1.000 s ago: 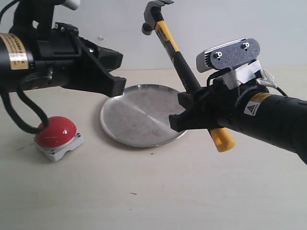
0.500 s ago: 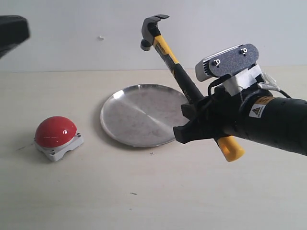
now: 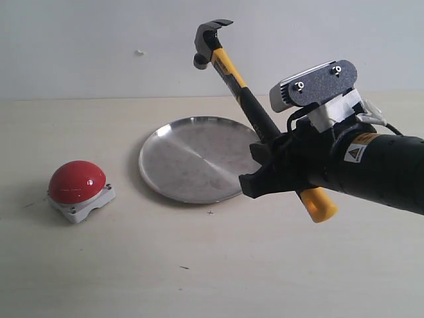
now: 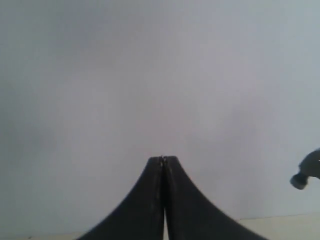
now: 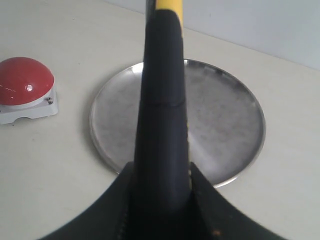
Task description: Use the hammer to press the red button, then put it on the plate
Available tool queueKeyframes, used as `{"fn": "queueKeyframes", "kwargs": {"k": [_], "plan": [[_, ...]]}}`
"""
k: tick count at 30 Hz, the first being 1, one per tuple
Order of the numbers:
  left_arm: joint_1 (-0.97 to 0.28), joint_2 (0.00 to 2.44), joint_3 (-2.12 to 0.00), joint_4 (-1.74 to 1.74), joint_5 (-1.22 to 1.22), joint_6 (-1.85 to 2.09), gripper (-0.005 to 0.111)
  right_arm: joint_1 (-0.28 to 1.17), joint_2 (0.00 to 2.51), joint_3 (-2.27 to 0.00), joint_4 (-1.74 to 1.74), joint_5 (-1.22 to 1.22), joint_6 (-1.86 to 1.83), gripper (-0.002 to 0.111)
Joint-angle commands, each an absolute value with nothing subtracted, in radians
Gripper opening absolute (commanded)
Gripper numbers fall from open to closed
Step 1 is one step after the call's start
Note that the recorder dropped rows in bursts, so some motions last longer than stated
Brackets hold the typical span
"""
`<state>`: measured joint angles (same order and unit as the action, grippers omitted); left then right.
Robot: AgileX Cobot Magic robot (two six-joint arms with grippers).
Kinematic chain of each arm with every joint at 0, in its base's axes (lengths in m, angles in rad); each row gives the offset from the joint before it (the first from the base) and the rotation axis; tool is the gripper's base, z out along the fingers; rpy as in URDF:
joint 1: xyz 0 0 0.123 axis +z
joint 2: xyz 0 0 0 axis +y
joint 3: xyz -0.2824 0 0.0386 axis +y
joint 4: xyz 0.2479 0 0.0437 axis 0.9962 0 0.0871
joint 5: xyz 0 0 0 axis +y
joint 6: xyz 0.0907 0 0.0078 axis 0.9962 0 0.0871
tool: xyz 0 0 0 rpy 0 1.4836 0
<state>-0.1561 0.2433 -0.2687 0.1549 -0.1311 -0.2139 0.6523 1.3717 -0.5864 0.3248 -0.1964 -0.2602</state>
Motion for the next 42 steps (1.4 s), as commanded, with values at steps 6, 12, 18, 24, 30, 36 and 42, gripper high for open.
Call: {"fn": "queueKeyframes", "kwargs": {"k": [6,12,18,24,30,36,42], "plan": [[0.003,0.217,-0.118,0.144,-0.136,-0.27,0.0,0.648,1.352,-0.597,0.313,-0.295,-0.27,0.0],[0.01,0.217,-0.019,0.144,-0.141,-0.27,0.0,0.648,1.352,-0.597,0.313,-0.295,-0.27,0.0],[0.01,0.217,0.0,0.144,-0.095,-0.288,0.0,0.648,1.352,-0.597,0.313,-0.295,-0.277,0.0],[0.01,0.217,0.0,0.171,-0.048,-0.288,0.0,0.648,1.352,-0.597,0.313,-0.289,-0.279,0.0],[0.01,0.171,0.0,0.17,-0.063,-0.266,0.0,0.648,1.352,-0.597,0.313,-0.282,-0.286,0.0],[0.01,0.027,0.0,0.17,-0.03,-0.264,0.0,0.648,1.352,-0.597,0.313,-0.282,-0.286,0.0],[0.01,0.0,0.0,0.17,0.059,-0.264,0.0,0.648,1.352,-0.597,0.313,-0.283,-0.292,0.0]]}}
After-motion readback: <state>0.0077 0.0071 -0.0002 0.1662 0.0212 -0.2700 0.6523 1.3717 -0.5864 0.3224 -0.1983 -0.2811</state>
